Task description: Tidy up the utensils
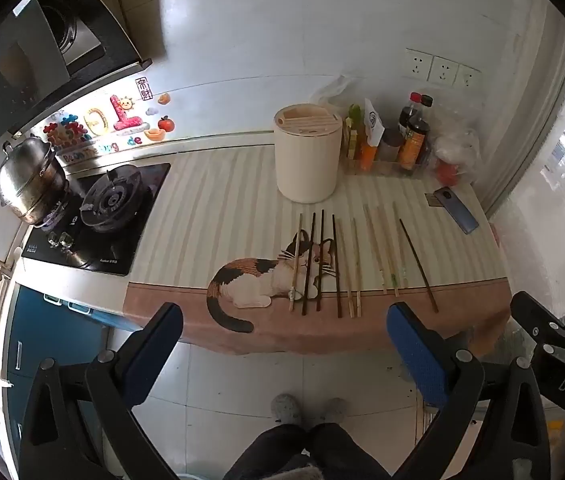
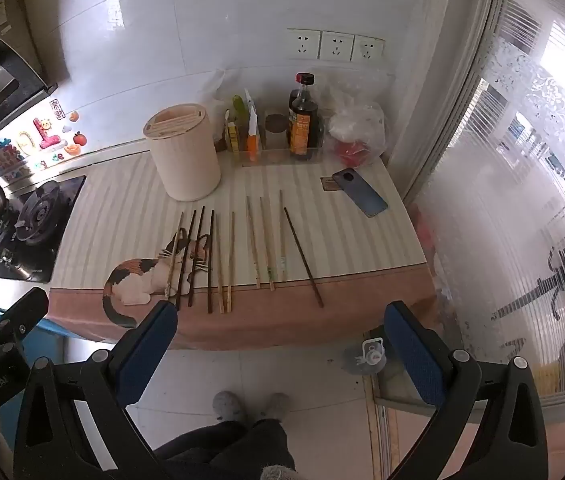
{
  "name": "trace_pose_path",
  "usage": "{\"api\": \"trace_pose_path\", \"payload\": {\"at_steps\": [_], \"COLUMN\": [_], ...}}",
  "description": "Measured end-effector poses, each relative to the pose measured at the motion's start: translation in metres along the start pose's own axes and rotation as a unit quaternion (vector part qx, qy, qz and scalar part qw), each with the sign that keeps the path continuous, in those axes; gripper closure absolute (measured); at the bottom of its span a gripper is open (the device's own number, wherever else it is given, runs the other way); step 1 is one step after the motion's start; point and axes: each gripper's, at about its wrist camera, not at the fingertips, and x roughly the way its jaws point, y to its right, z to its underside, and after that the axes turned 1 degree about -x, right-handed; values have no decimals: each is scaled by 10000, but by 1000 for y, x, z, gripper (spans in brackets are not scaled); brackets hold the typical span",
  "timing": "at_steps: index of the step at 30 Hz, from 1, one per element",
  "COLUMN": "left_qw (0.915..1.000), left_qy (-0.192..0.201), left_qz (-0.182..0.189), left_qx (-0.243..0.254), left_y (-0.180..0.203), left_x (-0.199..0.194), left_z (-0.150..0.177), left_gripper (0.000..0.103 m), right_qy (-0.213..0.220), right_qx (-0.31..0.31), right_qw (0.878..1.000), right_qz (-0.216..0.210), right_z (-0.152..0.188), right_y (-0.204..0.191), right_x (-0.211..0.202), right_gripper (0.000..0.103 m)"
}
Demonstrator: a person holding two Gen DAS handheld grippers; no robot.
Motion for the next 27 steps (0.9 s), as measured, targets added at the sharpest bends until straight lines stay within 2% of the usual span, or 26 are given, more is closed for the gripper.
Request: {"api": "trace_pose_path", "payload": {"at_steps": [27], "left_qw": [10000], "left_qy": [6], "left_qz": [51], "left_qx": [-18], "left_y": [10], "left_x": [3], "left_z": [3], "left_gripper": [0], "right_qy": [30], "right_qx": [-36], "right_qw": [10000], "right_qz": [60], "right_z": [2], "right_y": [6], "right_x": [-2], "right_gripper": [0]}}
